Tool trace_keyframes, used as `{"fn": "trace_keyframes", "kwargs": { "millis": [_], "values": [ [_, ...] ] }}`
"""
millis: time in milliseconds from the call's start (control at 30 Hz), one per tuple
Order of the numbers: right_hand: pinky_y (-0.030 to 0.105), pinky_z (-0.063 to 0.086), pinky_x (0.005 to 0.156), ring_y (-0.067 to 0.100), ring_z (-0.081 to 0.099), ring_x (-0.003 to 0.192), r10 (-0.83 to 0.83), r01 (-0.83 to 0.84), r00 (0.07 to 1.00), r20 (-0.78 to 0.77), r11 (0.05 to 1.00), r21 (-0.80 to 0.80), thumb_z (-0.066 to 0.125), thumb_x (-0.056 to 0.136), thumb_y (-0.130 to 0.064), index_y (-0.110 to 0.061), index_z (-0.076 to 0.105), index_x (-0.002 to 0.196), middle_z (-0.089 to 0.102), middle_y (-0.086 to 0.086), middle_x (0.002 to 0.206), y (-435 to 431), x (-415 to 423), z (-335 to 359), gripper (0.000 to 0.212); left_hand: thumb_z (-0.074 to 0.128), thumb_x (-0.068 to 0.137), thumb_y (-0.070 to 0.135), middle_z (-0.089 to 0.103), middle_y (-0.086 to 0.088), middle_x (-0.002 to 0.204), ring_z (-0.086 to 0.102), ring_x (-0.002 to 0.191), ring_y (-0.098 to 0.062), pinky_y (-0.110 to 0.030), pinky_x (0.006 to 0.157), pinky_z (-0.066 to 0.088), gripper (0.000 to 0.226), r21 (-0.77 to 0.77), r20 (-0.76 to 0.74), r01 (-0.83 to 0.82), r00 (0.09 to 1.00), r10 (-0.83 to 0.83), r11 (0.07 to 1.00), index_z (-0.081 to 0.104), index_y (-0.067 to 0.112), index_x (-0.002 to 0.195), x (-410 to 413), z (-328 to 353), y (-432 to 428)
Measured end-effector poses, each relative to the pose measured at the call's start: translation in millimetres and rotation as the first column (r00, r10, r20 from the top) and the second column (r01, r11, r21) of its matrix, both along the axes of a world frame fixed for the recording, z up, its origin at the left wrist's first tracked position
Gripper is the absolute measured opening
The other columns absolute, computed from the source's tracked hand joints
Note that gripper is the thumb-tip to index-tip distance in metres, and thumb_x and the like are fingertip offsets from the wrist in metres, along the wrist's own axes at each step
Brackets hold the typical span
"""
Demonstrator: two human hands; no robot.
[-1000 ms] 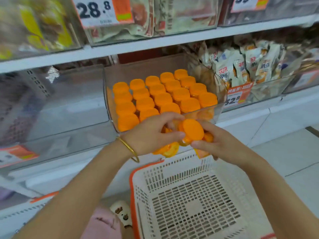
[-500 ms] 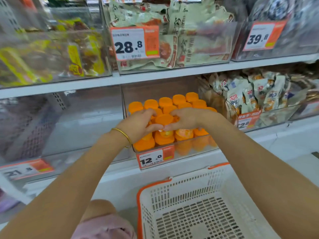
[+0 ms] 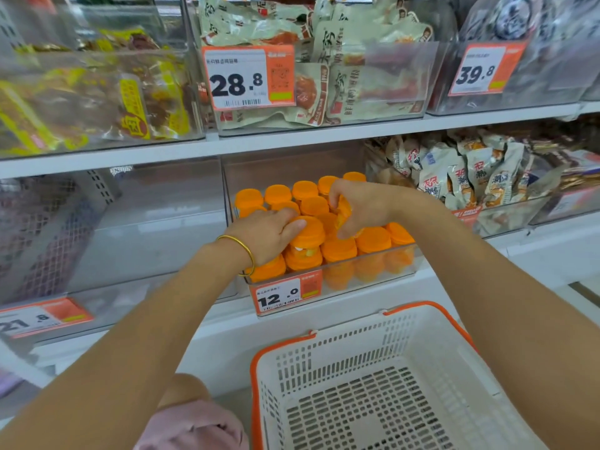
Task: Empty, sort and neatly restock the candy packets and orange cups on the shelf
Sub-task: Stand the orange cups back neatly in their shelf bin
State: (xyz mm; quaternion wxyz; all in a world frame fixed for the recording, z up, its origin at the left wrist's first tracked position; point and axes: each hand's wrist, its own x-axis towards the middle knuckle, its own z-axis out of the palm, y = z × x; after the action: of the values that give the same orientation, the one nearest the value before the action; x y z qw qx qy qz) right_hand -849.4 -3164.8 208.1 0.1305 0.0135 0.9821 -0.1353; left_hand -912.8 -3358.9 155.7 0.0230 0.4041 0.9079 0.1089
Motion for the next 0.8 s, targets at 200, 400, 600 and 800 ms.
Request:
{"fn": "trace_keyframes", "kwargs": {
  "millis": [200,400,600,800],
  "values": [
    [0.043,0.046,0.089,0.033,0.049,0.110,0.042,-0.034,0.998,-0.043,0.984,0.175,0.076,0.077,-0.024,-0.022,0.044,0.128,0.045,0.011,0.123,5,-19,-27,0.060,0.026,0.099,0.044,0.054,-0.004,0.091,0.050,0.085,-0.020,-0.032,0.072,0.038,0.038,0.041,0.035,-0.030,0.999,0.029,0.999,0.052,0.019,0.111,-2,-1,3],
    [0.042,0.048,0.087,0.033,0.046,0.119,0.079,-0.078,0.997,-0.007,0.994,0.083,0.082,0.071,-0.029,-0.023,0.035,0.138,0.039,0.008,0.137,7,-21,-33,0.082,0.028,0.098,0.046,0.061,-0.008,0.101,0.056,0.097,-0.026,-0.039,0.081,0.047,0.039,0.048,-0.010,-0.047,0.999,0.047,0.998,0.055,0.022,0.112,-2,-3,1],
    [0.035,0.039,0.102,0.027,0.034,0.135,0.074,-0.075,0.996,-0.038,0.997,-0.020,0.078,0.077,-0.022,-0.018,0.026,0.148,0.031,0.005,0.151,6,-7,-31,0.087,0.023,0.101,0.041,0.054,-0.005,0.133,0.046,0.121,-0.025,-0.041,0.099,0.040,0.045,0.051,-0.061,-0.019,0.998,0.022,0.999,0.038,0.026,0.141,4,-6,-2],
    [0.035,0.036,0.105,0.024,0.031,0.137,-0.042,0.000,0.963,-0.264,0.988,-0.155,0.080,0.075,-0.022,-0.022,0.021,0.150,0.029,0.007,0.151,7,22,-35,0.095,0.026,0.094,0.039,0.057,-0.006,0.127,0.048,0.117,-0.020,-0.030,0.098,0.033,0.052,0.567,-0.079,-0.025,0.993,0.085,0.823,0.051,0.013,0.132,16,-11,-14]
  ]
}}
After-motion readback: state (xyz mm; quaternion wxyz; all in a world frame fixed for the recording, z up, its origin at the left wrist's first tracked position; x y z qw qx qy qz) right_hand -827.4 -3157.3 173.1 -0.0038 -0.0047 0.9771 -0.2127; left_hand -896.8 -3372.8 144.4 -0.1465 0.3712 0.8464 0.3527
